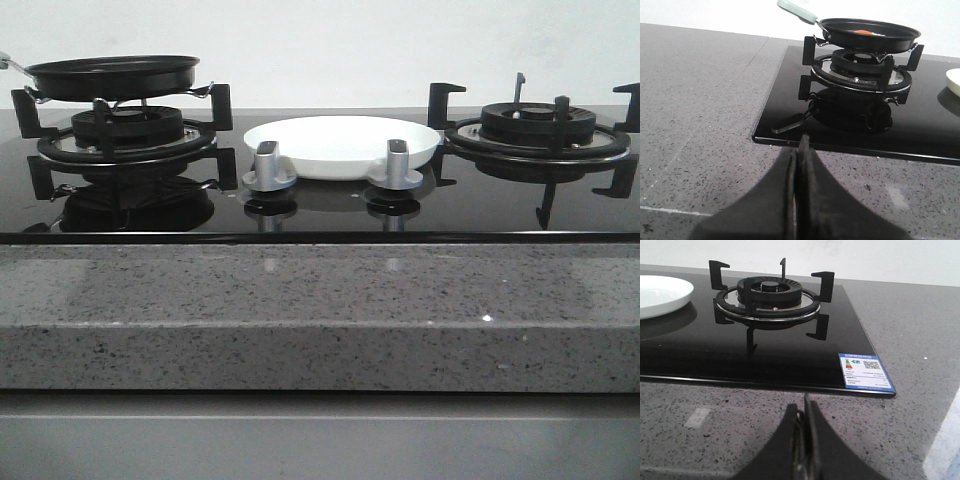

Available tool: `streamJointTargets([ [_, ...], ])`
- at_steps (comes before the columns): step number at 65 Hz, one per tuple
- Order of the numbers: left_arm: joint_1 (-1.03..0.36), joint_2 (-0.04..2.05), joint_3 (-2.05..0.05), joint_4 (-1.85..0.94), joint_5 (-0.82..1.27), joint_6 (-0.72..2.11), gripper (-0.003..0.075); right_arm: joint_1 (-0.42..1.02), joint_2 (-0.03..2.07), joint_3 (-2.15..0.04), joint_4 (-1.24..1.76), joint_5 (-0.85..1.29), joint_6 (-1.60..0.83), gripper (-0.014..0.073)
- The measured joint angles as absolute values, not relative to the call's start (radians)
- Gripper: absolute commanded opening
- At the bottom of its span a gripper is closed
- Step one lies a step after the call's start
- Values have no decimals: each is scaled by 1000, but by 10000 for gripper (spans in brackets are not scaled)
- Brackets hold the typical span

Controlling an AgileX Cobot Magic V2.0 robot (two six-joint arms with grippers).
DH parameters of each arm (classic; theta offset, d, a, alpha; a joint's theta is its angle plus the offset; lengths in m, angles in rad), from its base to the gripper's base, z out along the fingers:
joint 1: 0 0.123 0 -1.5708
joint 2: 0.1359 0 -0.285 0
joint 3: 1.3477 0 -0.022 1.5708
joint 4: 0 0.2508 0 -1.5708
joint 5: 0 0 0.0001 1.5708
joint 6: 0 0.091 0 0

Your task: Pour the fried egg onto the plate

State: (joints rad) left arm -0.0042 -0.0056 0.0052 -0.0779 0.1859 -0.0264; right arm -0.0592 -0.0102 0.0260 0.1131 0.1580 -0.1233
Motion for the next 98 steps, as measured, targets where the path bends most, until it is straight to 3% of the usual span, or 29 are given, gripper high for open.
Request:
streamJointTargets([
  [98,-4,-6,3,-78,126,-26,-20,-59,-10,26,113,125,-123,-58],
])
